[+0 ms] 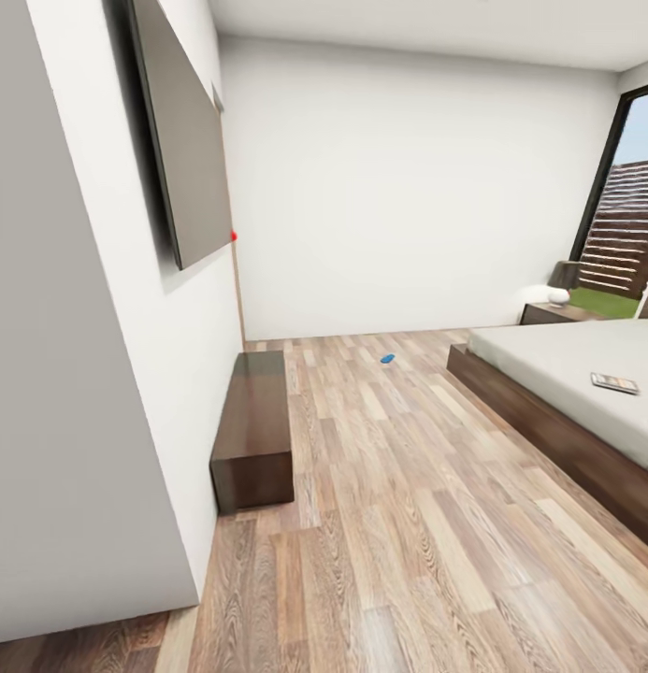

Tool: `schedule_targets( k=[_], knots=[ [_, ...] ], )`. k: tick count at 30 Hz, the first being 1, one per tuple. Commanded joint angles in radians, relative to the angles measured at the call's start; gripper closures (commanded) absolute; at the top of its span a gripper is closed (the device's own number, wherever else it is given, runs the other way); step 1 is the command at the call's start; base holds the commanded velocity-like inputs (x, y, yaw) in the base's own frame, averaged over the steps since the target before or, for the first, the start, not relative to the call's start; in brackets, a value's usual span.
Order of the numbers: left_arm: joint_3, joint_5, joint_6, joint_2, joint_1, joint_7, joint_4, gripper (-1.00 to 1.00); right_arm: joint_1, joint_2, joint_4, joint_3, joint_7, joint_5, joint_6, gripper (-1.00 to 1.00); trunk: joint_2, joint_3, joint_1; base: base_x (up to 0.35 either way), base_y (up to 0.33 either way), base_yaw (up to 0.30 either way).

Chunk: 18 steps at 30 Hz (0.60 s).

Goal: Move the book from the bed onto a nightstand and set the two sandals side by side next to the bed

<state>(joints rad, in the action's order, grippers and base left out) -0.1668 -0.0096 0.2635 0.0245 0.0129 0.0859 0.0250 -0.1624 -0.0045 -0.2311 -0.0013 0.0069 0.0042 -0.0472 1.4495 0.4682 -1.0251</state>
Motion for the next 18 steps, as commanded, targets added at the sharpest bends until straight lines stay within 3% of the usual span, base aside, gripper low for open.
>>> schedule_targets(
  k=[1,11,18],
  knots=[
    [-0.008,-0.001,0.003,0.000,0.001,0.006,0.000,-1.00,-0.001,0.000,0.001,0.000,0.001,0.000,-0.003,-1.00,0.001,0.001,0.000,0.000,0.009,-0.163],
    [-0.008,-0.001,0.002,0.000,0.000,0.006,0.000,-1.00,-0.001,0.000,0.001,0.000,0.001,0.000,-0.003,-1.00,0.001,0.001,0.000,0.000,0.050,-0.194],
    [-0.008,-0.001,0.003,0.000,0.000,0.006,0.000,-1.00,-0.001,0.000,0.001,0.000,0.001,0.000,-0.003,-1.00,0.001,0.001,0.000,0.000,0.058,-0.100]
  ],
)
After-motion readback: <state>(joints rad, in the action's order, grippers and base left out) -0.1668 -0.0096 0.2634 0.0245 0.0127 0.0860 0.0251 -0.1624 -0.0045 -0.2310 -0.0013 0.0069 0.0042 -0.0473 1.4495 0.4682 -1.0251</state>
